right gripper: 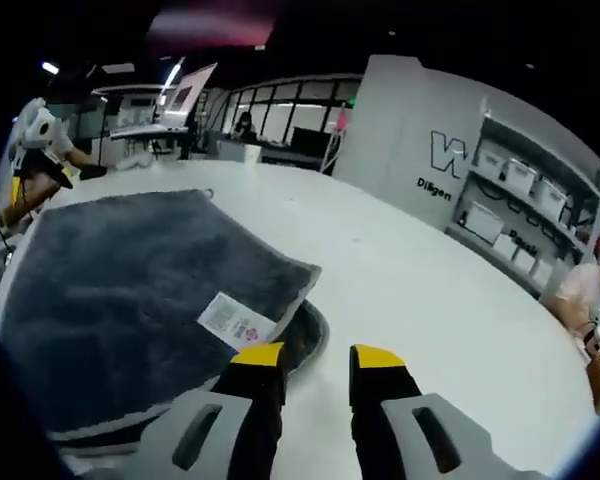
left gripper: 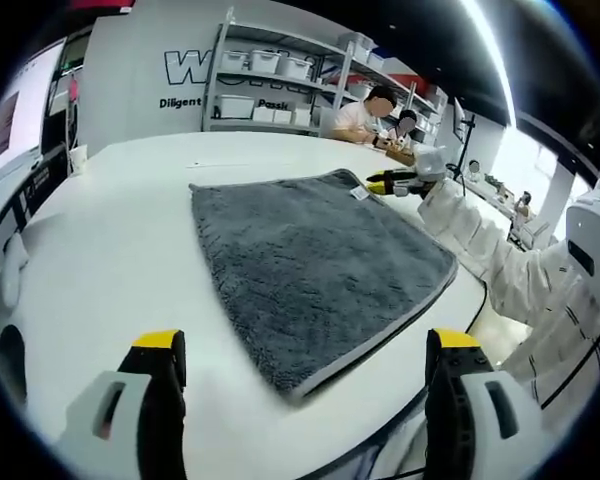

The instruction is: Open the folded towel by lifting each exposed corner and separating the folded layers until the towel lies flat within the target outline without major curled edges

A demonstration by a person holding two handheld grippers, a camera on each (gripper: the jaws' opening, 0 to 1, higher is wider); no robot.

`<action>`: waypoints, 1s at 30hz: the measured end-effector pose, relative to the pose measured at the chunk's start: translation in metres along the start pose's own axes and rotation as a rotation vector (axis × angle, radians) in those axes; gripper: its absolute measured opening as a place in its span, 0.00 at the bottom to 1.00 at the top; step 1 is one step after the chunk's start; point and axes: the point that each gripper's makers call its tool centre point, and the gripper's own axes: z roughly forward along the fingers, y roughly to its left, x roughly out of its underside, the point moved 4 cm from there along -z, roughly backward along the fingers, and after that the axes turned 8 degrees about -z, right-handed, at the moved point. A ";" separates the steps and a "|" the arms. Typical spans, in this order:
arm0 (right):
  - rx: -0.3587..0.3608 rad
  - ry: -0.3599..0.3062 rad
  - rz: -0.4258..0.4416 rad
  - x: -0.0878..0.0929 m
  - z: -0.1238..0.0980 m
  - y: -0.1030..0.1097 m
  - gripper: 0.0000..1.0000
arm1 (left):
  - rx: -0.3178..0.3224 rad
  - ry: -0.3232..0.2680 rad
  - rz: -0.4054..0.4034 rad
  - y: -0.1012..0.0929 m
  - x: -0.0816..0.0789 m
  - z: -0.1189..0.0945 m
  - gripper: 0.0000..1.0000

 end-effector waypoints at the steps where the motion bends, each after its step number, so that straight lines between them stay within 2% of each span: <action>1: -0.004 -0.002 -0.006 0.000 0.003 0.001 0.19 | -0.001 0.000 -0.001 0.000 0.000 0.000 0.98; 7: -0.019 -0.032 -0.040 -0.004 0.010 0.003 0.11 | -0.008 0.005 -0.001 0.001 0.000 -0.001 0.98; 12: -0.037 -0.029 -0.025 -0.001 0.017 0.004 0.09 | -0.007 0.013 0.002 0.001 0.000 0.002 0.98; 17: -0.057 -0.025 0.018 0.007 0.022 0.005 0.08 | -0.003 0.017 0.005 0.000 -0.001 0.003 0.98; 20: -0.075 -0.036 0.060 0.008 0.023 0.005 0.06 | -0.006 0.021 0.004 0.001 -0.001 0.004 0.98; 23: -0.082 -0.036 0.067 0.008 0.023 0.006 0.04 | -0.006 0.023 0.002 0.001 -0.001 0.005 0.98; 25: -0.104 -0.038 0.127 0.009 0.024 0.007 0.03 | -0.005 0.027 0.005 0.001 -0.001 0.006 0.98; 30: -0.120 -0.057 0.212 0.012 0.024 0.003 0.04 | 0.003 0.033 0.007 -0.001 0.000 0.009 0.97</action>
